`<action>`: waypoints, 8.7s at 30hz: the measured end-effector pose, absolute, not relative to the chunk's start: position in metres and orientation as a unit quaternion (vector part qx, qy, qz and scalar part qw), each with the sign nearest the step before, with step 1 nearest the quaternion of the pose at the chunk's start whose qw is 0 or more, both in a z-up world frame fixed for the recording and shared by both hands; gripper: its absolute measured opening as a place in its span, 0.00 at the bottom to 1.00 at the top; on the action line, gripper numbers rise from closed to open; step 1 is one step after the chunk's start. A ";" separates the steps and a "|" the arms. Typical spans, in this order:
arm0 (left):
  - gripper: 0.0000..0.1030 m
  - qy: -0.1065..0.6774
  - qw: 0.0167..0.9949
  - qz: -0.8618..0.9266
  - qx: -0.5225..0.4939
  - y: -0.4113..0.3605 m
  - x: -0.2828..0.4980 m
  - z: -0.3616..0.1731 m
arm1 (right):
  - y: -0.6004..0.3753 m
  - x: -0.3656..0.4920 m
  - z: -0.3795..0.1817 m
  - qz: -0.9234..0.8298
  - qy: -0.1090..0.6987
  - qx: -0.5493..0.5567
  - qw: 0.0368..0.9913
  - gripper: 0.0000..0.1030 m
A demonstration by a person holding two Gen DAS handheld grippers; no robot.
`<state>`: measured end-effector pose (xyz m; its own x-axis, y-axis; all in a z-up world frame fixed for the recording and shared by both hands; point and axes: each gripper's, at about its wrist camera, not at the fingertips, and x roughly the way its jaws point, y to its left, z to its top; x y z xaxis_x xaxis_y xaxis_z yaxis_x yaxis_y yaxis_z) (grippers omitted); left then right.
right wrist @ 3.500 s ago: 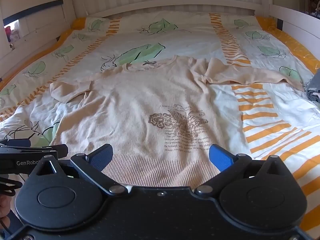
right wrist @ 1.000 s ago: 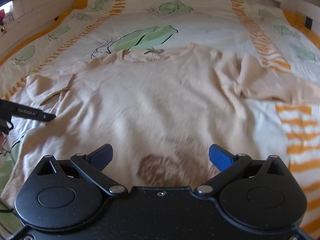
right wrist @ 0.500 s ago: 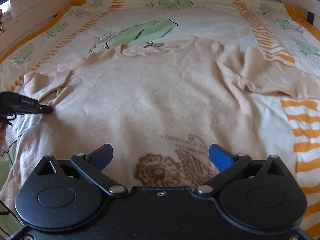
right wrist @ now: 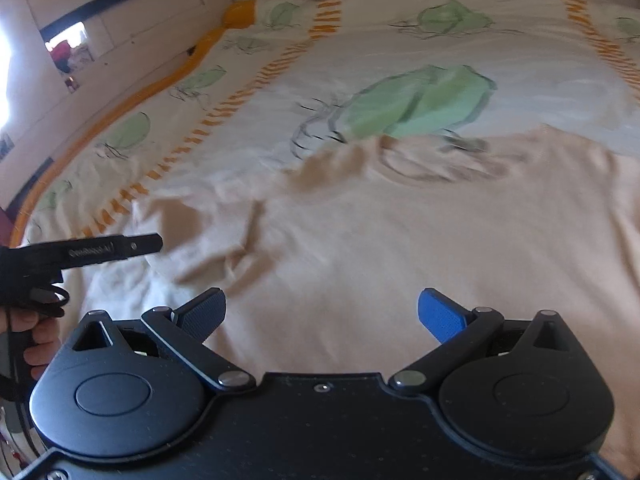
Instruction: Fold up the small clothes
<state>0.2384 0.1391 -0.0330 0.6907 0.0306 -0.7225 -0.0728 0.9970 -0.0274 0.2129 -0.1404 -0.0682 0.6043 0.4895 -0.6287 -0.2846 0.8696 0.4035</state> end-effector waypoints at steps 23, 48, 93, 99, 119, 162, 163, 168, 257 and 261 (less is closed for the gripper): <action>0.48 0.364 0.917 0.103 -0.126 0.205 0.264 -0.030 | -0.014 0.309 -0.096 0.321 0.420 0.069 0.846 0.65; 0.48 0.363 0.913 0.112 -0.149 0.206 0.265 -0.034 | -0.174 0.294 -0.021 0.163 0.400 0.119 0.894 0.20; 0.50 0.350 0.931 -0.093 0.048 0.093 0.249 -0.056 | -0.210 0.319 0.046 0.216 0.325 0.201 0.899 0.15; 0.51 0.358 0.923 -0.102 0.095 0.073 0.251 -0.070 | -0.202 0.324 0.047 0.225 0.332 0.208 0.892 0.15; 0.56 0.411 0.905 0.089 0.067 0.111 0.294 -0.095 | -0.291 0.293 0.010 0.155 0.362 0.254 0.883 0.20; 0.56 0.403 0.909 0.078 0.075 0.094 0.291 -0.094 | -0.203 0.280 -0.046 0.210 0.367 0.318 0.848 0.13; 0.56 0.399 0.911 0.073 0.082 0.090 0.289 -0.092 | -0.214 0.278 -0.033 0.204 0.354 0.310 0.858 0.13; 0.56 0.389 0.913 0.050 0.112 0.074 0.283 -0.093 | -0.275 0.266 0.011 0.150 0.329 0.257 0.897 0.12; 0.67 0.422 0.902 0.076 -0.052 0.094 0.281 -0.108 | 0.016 0.383 -0.075 0.374 0.393 -0.220 0.811 0.18; 0.67 0.421 0.903 0.075 -0.050 0.094 0.280 -0.108 | -0.015 0.397 -0.072 0.304 0.404 -0.153 0.849 0.06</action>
<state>0.2799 0.0941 -0.1084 0.6343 0.0938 -0.7673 -0.1787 0.9835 -0.0275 0.3970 -0.0149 -0.0724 0.4889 0.3924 -0.7791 -0.6393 0.7689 -0.0139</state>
